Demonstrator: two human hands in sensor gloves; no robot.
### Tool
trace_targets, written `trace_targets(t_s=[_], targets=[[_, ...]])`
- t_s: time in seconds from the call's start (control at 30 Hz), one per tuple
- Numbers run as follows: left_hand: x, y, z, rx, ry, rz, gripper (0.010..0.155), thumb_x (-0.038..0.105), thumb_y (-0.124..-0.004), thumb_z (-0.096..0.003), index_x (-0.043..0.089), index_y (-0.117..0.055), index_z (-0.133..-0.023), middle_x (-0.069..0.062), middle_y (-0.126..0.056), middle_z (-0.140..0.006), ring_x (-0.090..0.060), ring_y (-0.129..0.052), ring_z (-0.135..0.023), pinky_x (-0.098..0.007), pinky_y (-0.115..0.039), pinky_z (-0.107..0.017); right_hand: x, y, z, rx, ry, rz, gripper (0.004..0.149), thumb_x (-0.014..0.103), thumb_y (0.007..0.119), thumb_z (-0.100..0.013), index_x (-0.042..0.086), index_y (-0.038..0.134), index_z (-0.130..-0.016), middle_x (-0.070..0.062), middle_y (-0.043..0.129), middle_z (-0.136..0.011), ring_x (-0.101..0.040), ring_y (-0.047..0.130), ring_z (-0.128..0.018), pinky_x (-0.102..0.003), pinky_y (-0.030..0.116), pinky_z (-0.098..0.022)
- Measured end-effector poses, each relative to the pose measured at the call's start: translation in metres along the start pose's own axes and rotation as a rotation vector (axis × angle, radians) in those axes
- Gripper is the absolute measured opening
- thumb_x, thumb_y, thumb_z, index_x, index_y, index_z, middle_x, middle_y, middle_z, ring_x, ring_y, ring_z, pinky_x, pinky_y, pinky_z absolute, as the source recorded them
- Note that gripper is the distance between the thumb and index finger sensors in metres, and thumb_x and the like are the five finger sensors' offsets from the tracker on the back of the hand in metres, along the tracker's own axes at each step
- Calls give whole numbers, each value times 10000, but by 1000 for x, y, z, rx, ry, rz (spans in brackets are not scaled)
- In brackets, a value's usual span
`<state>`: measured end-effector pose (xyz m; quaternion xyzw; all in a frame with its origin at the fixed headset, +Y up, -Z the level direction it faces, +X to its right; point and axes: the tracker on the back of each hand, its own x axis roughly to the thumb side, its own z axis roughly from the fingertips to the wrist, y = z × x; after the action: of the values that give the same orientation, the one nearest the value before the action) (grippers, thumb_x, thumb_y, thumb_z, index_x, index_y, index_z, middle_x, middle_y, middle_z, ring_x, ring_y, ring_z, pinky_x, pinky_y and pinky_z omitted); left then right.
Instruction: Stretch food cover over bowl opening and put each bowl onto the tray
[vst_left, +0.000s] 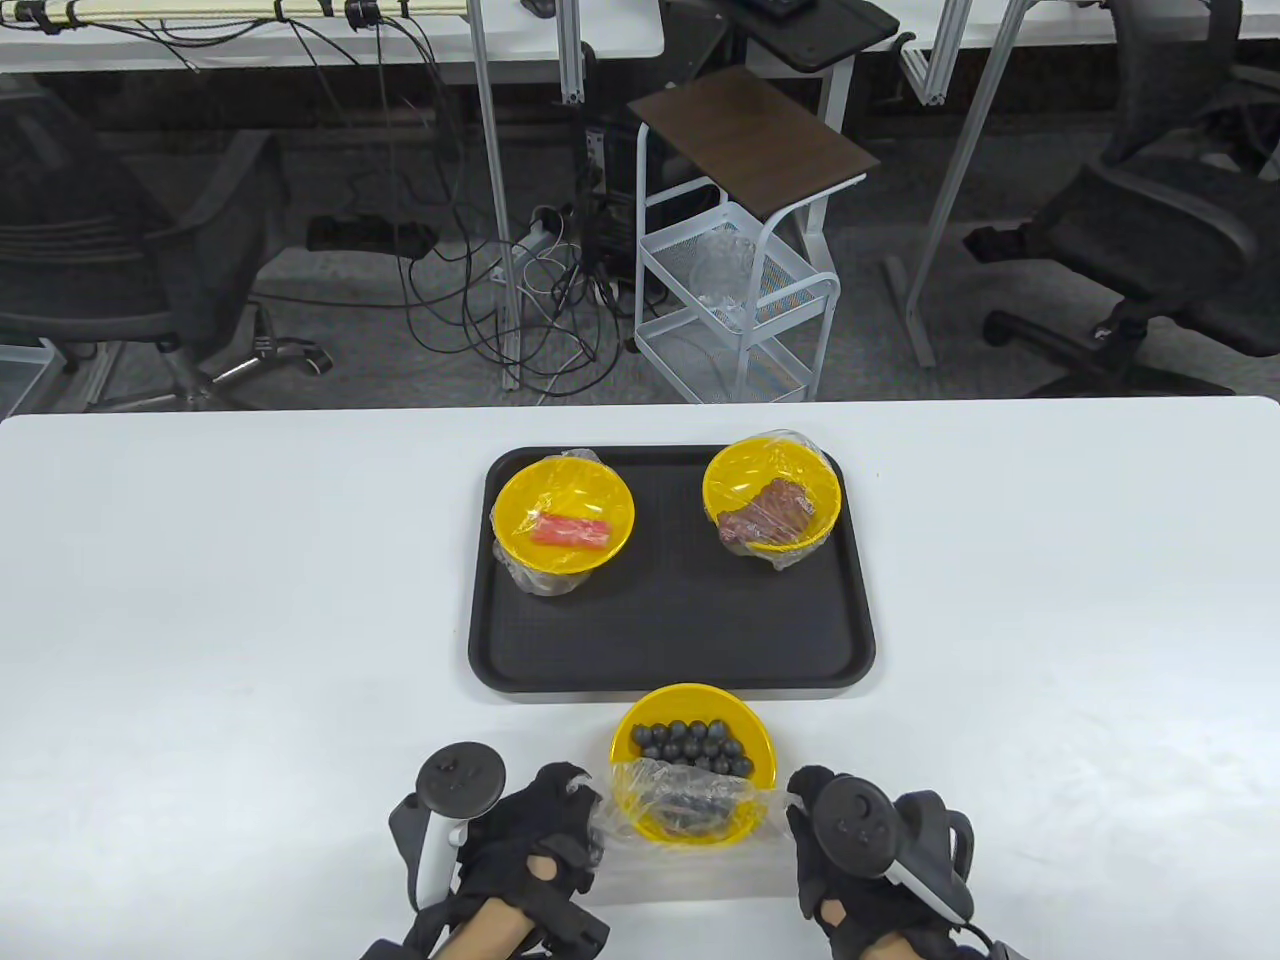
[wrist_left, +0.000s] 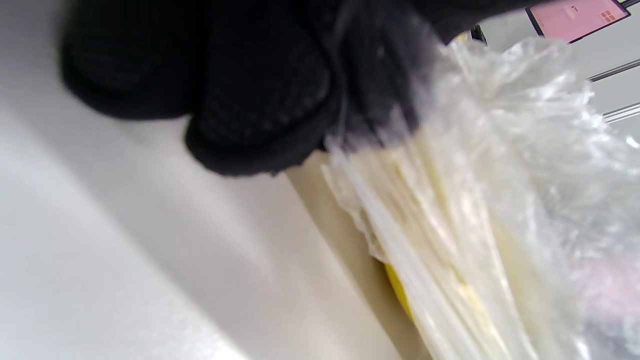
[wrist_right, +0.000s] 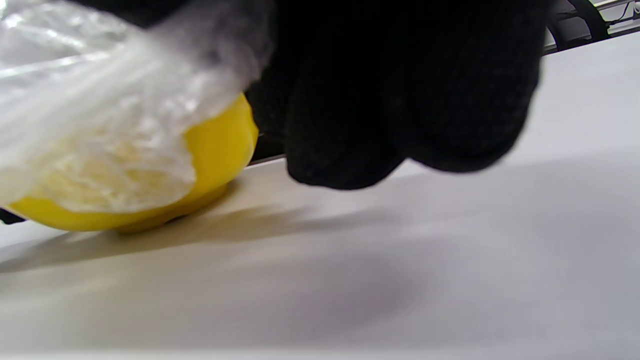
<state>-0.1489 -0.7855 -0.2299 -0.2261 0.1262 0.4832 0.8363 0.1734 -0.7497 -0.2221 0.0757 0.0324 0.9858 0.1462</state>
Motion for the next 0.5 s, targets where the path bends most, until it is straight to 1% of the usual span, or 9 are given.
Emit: trace_targets(t_s=[0.23, 0.4, 0.43, 0.5], targets=[[2, -2, -7, 21, 0, -6, 460, 417, -759, -489, 221, -817, -901, 101, -1073, -395, -188, -1120, -293, -414, -957, -295, -5, 4, -16, -14, 41, -33, 473, 302, 739, -452, 94, 761, -876, -108, 914, -643, -253, 1049, -393, -383, 923, -235], [6, -4, -13, 16, 5, -41, 466, 428, -765, -490, 236, -813, -912, 109, -1086, -414, -192, -1134, -295, -396, -956, -271, -6, 6, -26, 2, 61, -55, 482, 292, 741, -454, 94, 748, -894, -106, 910, -656, -265, 1046, -405, -392, 919, -245], [7, -4, -14, 12, 0, -44, 470, 430, -766, -490, 241, -808, -919, 111, -1089, -415, -192, -1135, -299, -395, -956, -272, -7, 6, -28, 3, 65, -62, 495, 289, 741, -455, 94, 736, -910, -103, 909, -658, -267, 1045, -409, -393, 918, -249], [9, -5, -17, -7, 0, -54, 502, 432, -767, -490, 263, -777, -962, 109, -1092, -433, -199, -1140, -307, -392, -956, -272, -7, 6, -32, 17, 58, -75, 572, 283, 739, -460, 89, 671, -993, -94, 910, -667, -278, 1040, -424, -402, 912, -262]])
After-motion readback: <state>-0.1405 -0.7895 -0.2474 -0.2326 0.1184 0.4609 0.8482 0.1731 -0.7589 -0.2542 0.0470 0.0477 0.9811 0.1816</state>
